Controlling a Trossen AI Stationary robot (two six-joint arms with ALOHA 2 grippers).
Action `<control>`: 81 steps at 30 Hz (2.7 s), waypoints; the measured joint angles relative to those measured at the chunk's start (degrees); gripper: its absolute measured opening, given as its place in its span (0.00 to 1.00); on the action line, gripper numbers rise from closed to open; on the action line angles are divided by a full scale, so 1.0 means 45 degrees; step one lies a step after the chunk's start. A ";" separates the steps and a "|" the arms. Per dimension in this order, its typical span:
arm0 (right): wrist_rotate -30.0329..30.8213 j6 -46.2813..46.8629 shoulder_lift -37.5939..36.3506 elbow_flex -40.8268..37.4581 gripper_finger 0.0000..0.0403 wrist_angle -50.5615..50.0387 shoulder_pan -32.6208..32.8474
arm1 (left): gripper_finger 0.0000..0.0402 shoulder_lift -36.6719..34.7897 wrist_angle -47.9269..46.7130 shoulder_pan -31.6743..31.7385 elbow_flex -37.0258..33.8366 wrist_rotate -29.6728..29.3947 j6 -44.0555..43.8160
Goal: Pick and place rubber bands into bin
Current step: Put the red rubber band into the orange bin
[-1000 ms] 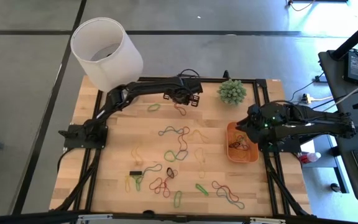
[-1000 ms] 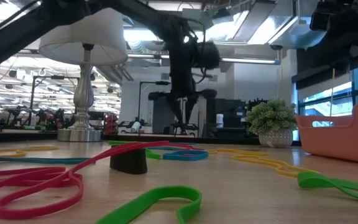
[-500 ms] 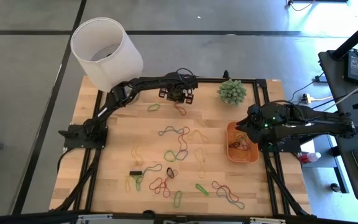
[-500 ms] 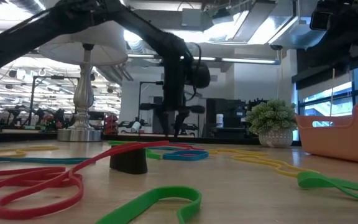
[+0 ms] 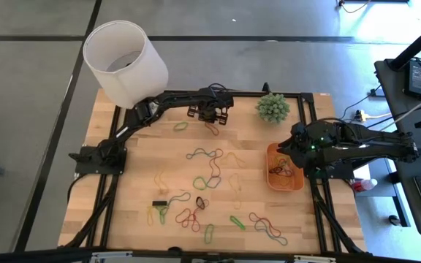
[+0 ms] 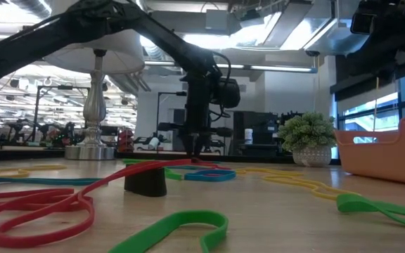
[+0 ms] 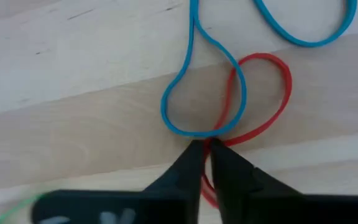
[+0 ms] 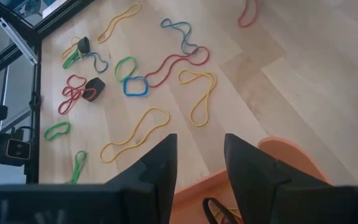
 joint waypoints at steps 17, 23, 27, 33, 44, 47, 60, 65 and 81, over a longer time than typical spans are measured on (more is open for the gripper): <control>0.0005 -0.0005 0.0000 0.0000 0.34 -0.0010 -0.0002 | 0.01 -0.1733 0.0069 -0.1440 -0.0029 -0.0181 0.0106; 0.0010 -0.0027 0.0019 0.0000 0.34 0.0010 -0.0005 | 0.01 -0.2733 0.0644 -0.2326 -0.0024 -0.0403 0.0106; 0.0010 -0.0058 0.0053 0.0000 0.34 0.0085 -0.0003 | 0.01 -0.3462 0.1666 -0.2879 -0.0019 -0.0561 0.0119; 0.0010 -0.0094 0.0196 0.0000 0.34 0.0083 -0.0002 | 0.01 -0.4005 0.3632 -0.3635 -0.0019 -0.0930 0.0259; 0.0091 -0.2094 0.0322 0.0000 0.34 0.1658 -0.0005 | 0.01 -0.3914 0.7847 -0.4666 0.0000 -0.0204 0.2344; -0.0116 -0.2796 0.0704 0.0000 0.34 0.2807 0.0000 | 0.01 -0.3914 0.8316 -0.4789 0.0000 -0.0216 0.2665; -0.1209 -0.3044 0.3946 0.0000 0.35 0.5590 0.0005 | 0.01 -0.3914 0.9164 -0.4891 0.0000 -0.0357 0.2821; -0.1210 -0.3012 0.4610 0.0000 0.45 0.6647 0.0005 | 0.01 -0.3914 0.9171 -0.4987 0.0000 -0.0345 0.3054; 0.0899 -0.2458 0.5226 0.0000 0.35 0.7773 -0.0019 | 0.01 -0.3914 0.9091 -0.4995 0.0000 -0.0014 0.3154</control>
